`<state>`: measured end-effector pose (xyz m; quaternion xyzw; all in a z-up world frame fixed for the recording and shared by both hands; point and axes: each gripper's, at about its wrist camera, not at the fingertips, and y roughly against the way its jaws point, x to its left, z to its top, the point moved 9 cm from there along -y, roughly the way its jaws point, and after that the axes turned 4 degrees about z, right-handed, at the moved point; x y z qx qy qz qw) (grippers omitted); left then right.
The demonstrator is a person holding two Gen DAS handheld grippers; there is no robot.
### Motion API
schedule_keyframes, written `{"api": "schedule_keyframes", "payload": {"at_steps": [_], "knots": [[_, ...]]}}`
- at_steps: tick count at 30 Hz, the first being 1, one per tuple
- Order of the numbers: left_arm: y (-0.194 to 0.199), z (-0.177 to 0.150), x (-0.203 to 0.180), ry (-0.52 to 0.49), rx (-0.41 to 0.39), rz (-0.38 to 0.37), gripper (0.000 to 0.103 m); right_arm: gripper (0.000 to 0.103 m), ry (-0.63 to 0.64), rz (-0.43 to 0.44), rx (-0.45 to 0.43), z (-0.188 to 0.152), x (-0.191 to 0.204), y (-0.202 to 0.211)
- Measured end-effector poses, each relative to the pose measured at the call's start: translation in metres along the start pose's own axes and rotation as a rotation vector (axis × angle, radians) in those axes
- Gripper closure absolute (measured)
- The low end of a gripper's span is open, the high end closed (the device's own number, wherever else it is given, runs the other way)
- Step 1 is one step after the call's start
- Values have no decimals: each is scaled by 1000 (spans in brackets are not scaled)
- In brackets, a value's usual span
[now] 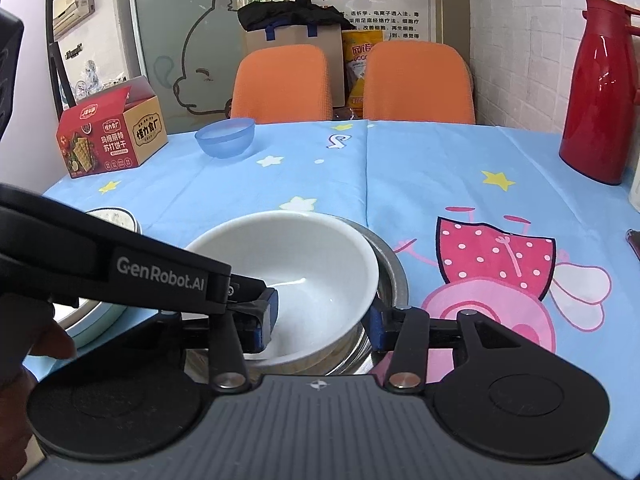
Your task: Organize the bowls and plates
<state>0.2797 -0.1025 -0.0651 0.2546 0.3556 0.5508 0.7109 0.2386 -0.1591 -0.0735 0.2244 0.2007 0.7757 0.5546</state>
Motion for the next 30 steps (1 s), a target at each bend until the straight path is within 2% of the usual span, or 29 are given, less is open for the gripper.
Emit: {"api": "schedule_keyframes", "payload": {"at_steps": [4,6,7,8,9,10,11,13,18,20,25,30], "knots": [[0,0,0,-8,-8,-4,81,24,-4,3,-6,-1,-1,1],[2,1,1,-8,-21,-8,76,23,-22,7,-21,0,-2,3],[5,3,1,-7,-37,-13,66,24,-35,3,-37,1,-4,6],[9,5,2,-4,-55,-19,50,24,-49,1,-54,3,-7,9],[14,9,3,2,-76,-24,40,24,-71,0,-78,5,-10,13],[21,13,4,11,-103,-24,18,22,-91,4,-97,6,-13,17],[26,17,6,18,-132,-19,4,11,-113,7,-112,8,-16,21],[39,24,9,19,-190,-5,3,1,-128,-13,-124,9,-22,25],[56,26,19,48,-256,15,2,0,-207,-28,-155,-2,-30,38],[57,22,26,62,-262,44,2,0,-237,-31,-162,-8,-31,42],[51,13,38,54,-255,102,2,0,-205,-60,-144,-16,-32,46],[53,16,53,69,-259,116,2,0,-239,-66,-133,-20,-41,45]]}}
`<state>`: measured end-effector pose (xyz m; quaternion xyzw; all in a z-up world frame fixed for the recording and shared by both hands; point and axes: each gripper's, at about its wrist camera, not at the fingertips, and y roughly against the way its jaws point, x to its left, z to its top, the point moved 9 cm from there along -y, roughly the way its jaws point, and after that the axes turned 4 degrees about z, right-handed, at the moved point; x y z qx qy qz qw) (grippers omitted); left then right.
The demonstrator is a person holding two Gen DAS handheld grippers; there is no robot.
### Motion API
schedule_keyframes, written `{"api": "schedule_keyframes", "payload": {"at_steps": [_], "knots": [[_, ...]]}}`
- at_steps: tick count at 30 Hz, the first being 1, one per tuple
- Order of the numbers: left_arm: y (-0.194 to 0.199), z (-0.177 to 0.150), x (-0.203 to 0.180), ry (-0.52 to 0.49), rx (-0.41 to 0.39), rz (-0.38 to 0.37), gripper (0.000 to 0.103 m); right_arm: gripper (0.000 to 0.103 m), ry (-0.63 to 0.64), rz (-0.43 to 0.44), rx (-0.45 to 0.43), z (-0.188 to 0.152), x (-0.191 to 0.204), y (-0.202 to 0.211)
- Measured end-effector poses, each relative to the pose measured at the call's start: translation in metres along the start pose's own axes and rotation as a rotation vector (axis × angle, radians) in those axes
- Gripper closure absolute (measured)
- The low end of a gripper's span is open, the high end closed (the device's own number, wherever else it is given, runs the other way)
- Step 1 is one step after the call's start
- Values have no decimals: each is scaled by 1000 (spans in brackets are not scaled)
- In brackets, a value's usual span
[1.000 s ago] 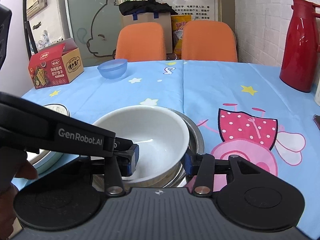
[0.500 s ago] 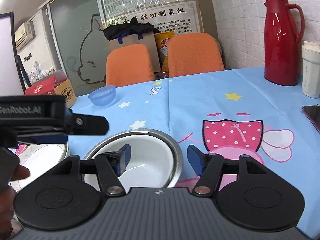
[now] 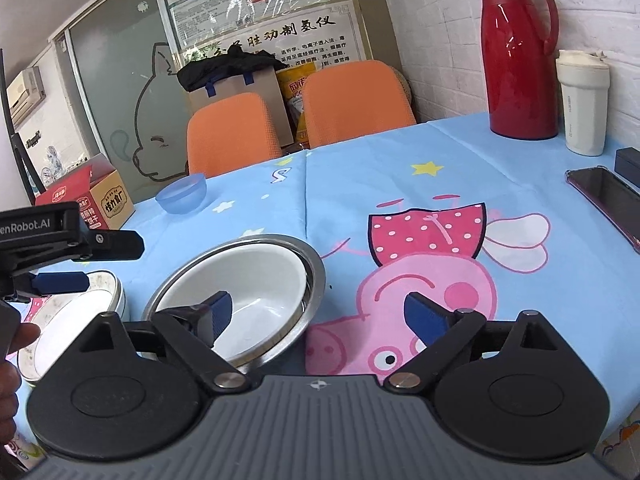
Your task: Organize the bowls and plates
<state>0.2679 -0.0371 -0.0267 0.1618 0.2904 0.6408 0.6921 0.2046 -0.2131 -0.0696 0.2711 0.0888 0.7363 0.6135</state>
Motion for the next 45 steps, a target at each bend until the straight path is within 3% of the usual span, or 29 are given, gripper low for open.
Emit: {"api": "schedule_keyframes", "payload": {"at_steps": [7,14,21,24,31,36,41,45], "knots": [[3,13,24,-7,-23,9,2,0,-24,37,39,3,15,-12],[7,43,66,-37,-82,52,1,0,122,105,63,37,73,-42],[-11,76,129,-35,-106,136,1,0,267,206,171,69,134,-110],[-25,98,153,6,-95,132,1,0,304,236,217,84,153,-145],[-99,155,159,150,15,30,1,0,376,193,246,129,172,-238],[-164,169,146,240,133,-33,1,0,368,164,293,142,167,-287],[-218,178,137,198,181,41,1,0,382,147,347,133,163,-315],[-242,176,139,163,222,86,7,0,396,151,377,122,168,-331]]}}
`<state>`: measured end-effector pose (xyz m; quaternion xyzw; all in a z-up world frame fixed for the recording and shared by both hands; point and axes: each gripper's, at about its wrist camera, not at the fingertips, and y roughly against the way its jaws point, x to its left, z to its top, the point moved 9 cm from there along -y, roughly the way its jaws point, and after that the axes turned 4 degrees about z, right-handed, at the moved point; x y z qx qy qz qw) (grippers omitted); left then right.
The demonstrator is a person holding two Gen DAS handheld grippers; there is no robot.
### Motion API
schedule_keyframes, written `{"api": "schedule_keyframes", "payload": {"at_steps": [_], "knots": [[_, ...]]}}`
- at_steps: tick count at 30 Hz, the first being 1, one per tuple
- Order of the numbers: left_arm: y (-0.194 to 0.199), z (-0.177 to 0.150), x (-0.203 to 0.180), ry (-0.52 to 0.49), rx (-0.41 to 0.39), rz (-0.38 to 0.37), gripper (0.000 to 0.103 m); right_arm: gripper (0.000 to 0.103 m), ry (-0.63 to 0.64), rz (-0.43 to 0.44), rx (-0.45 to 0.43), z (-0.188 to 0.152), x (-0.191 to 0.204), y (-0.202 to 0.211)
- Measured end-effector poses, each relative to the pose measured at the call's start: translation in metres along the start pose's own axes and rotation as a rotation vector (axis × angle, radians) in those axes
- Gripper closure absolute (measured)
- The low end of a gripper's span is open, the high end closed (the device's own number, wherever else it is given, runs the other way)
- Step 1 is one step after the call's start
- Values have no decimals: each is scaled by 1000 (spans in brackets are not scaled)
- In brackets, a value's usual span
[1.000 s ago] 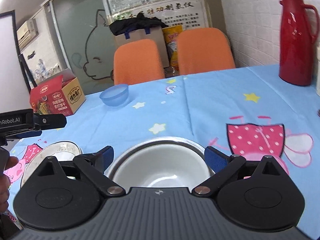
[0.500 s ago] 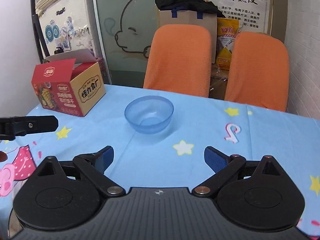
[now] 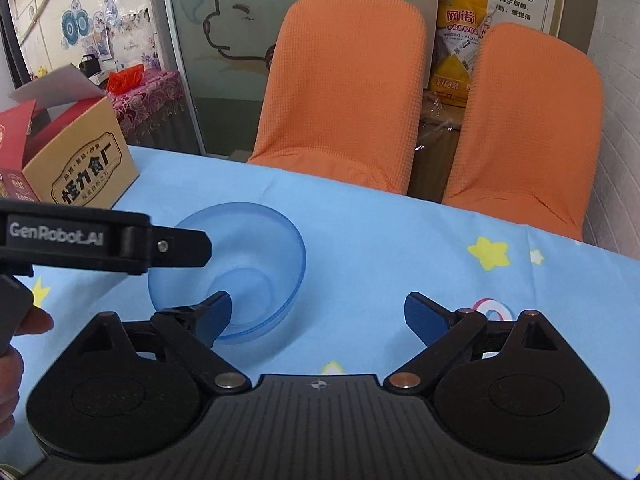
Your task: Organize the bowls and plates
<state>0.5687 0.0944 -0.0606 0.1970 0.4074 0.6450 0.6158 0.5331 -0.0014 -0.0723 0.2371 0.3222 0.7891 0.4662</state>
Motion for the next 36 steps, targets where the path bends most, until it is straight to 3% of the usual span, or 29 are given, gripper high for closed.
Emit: {"api": "schedule_keyframes", "payload": {"at_steps": [10,11,12,13,14,19,28,36], "knots": [[-18,-4,0,-53,30,4,28,0,44,57,29,-1,20,-18],[-18,-5,0,-61,28,7,32,3,44,63,31,-2,21,-19],[-18,-6,1,-70,22,16,35,17,42,70,34,-2,22,-19],[-19,-6,0,-85,17,21,46,22,37,82,39,-4,23,-20],[-20,-6,-1,-101,12,24,54,24,31,91,34,-4,23,-20],[-18,-11,-3,-121,6,16,76,31,33,124,37,-3,34,-21],[9,-19,-7,-120,3,4,76,30,13,121,35,-6,42,0],[68,-47,-22,-115,-10,-39,76,25,21,112,-11,-26,52,63]]}}
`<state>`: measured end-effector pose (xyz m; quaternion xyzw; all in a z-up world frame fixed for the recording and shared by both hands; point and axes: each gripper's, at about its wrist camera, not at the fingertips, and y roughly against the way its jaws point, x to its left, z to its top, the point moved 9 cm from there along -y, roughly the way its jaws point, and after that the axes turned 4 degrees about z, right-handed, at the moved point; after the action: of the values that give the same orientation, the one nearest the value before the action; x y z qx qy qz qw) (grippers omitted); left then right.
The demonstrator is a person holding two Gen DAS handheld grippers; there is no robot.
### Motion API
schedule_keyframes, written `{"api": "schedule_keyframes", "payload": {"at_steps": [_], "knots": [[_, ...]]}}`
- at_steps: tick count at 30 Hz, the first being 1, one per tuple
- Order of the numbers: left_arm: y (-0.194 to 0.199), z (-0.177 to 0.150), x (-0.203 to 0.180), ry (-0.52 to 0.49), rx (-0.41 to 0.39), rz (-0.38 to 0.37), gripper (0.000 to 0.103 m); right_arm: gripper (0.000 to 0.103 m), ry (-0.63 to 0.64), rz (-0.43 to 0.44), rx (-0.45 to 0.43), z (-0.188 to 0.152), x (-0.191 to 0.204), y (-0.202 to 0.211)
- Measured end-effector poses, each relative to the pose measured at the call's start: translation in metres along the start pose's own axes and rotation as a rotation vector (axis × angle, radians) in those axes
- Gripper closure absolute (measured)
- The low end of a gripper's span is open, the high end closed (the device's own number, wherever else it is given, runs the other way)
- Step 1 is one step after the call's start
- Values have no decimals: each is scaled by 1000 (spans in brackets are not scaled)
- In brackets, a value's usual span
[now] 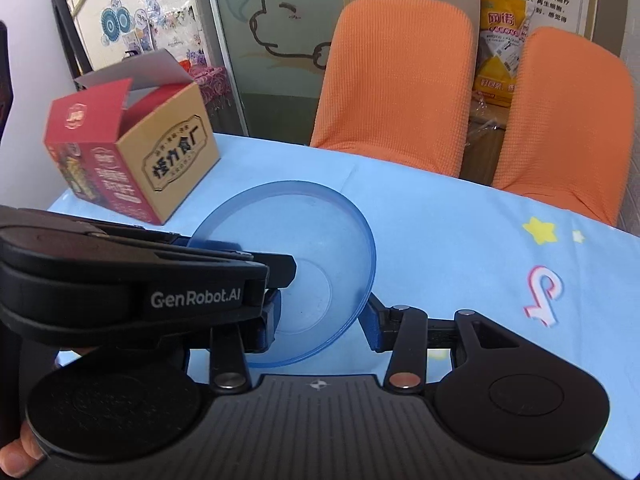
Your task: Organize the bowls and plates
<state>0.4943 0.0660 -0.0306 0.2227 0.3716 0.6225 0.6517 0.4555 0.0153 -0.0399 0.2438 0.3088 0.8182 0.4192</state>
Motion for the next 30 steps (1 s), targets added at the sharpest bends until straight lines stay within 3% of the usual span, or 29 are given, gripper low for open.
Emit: {"api": "schedule_keyframes", "payload": {"at_steps": [9,16,24,30], "knots": [[71,-64,-61,-75,-46,-54,76,20,23,-87,-62,-59,6,93],[97,-118,-120,-144,-38,-129,76,19,-31,-152,-92,-111,-16,153],[97,-179,-161,-219,8,-165,76,18,-104,-182,-82,-173,-32,176],[89,-197,-160,-234,25,-154,75,17,-105,-162,-90,-195,-30,172]]}}
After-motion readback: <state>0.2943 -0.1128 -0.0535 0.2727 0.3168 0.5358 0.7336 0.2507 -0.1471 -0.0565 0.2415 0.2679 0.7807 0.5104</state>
